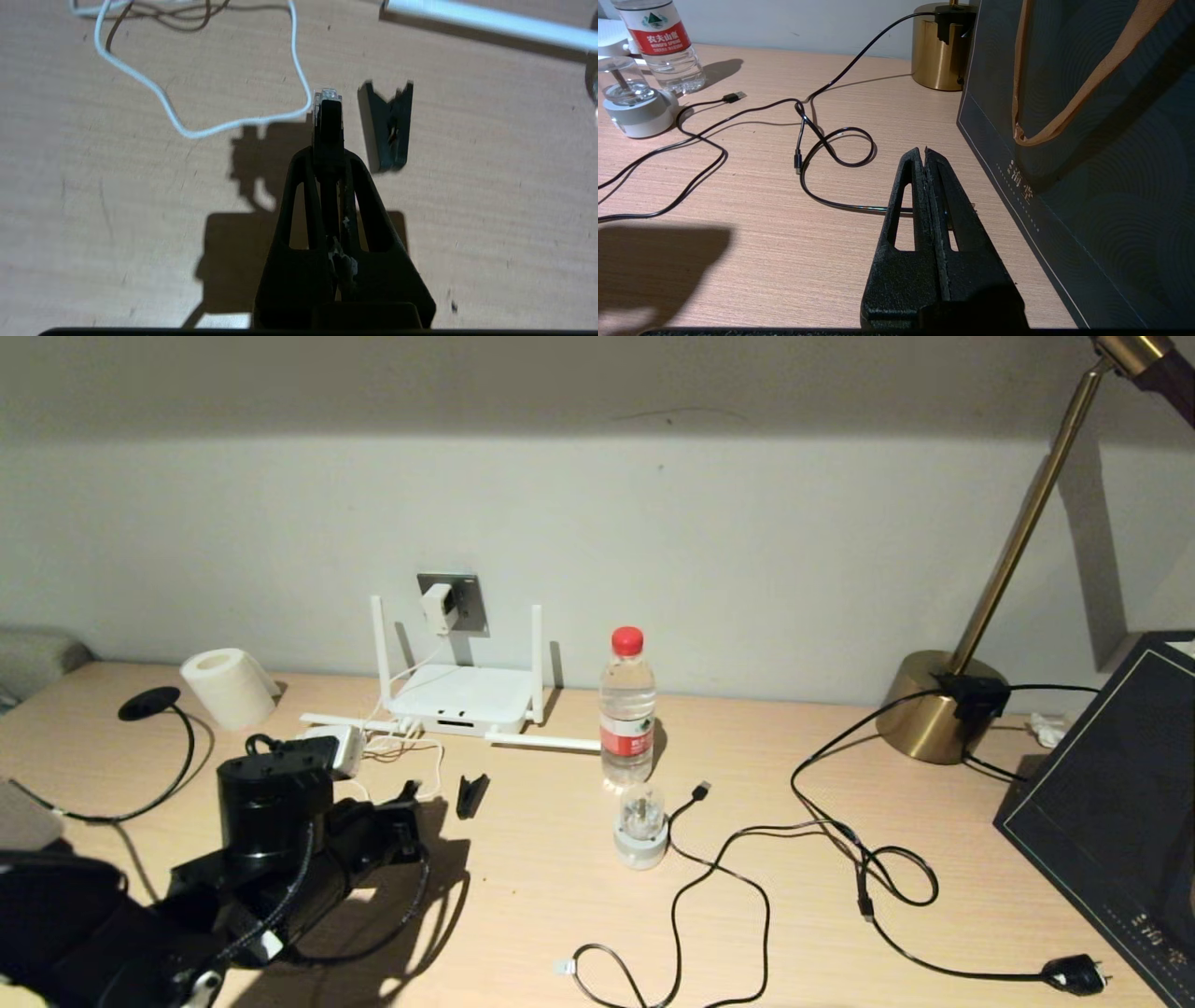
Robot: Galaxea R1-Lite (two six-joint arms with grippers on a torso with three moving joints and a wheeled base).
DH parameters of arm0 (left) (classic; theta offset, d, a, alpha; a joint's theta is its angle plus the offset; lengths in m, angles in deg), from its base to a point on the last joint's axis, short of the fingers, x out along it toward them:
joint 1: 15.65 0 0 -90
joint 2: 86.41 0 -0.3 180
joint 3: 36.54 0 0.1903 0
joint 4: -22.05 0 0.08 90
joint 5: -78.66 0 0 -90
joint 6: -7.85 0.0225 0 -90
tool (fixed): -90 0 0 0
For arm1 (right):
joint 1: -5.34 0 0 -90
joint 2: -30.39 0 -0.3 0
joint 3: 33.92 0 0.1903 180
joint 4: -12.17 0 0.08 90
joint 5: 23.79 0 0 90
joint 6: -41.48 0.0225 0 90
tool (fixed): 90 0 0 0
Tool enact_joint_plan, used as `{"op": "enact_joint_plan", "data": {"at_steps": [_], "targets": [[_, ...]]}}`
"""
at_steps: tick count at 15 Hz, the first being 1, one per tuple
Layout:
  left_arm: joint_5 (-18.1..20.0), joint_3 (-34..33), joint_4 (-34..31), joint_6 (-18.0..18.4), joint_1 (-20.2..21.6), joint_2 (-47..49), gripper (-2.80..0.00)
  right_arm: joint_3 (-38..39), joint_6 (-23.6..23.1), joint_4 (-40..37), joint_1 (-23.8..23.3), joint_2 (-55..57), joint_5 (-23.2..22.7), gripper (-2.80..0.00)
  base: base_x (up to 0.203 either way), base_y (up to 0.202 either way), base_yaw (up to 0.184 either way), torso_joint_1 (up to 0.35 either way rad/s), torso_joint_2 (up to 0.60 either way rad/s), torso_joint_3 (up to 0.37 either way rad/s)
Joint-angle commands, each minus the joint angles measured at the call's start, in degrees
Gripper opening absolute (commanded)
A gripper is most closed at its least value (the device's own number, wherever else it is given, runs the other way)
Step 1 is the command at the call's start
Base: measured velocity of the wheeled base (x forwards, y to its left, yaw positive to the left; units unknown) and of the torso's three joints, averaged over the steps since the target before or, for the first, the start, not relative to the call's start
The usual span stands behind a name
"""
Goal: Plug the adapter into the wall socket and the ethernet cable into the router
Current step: Align cable and router interface
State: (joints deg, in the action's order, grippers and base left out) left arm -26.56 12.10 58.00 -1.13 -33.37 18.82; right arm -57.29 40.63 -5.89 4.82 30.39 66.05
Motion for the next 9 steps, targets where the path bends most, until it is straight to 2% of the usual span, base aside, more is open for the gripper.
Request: {"op": "enact_joint_plan", "data": {"at_steps": [1, 3, 9], "targets": [[2.19, 4.10, 0.18, 0.14, 2.29, 3.32, -2.80, 2.02, -0.03, 0.05, 0.00, 0.09, -0.02, -2.80, 0.000, 0.000, 0.000, 0.000, 0.00, 0.000], [5.93, 7.23, -0.09, 0.74, 3.96, 4.97, -2.80, 2.02, -0.03, 0.05, 0.00, 0.09, -0.02, -2.80, 0.000, 0.000, 0.000, 0.000, 0.00, 0.000], [7.82, 14.78, -0.16, 1.07, 5.40, 11.23, -2.80, 2.02, -0.03, 0.05, 0.00, 0.09, -0.02, -2.80, 0.000, 0.000, 0.000, 0.000, 0.00, 0.000]]}}
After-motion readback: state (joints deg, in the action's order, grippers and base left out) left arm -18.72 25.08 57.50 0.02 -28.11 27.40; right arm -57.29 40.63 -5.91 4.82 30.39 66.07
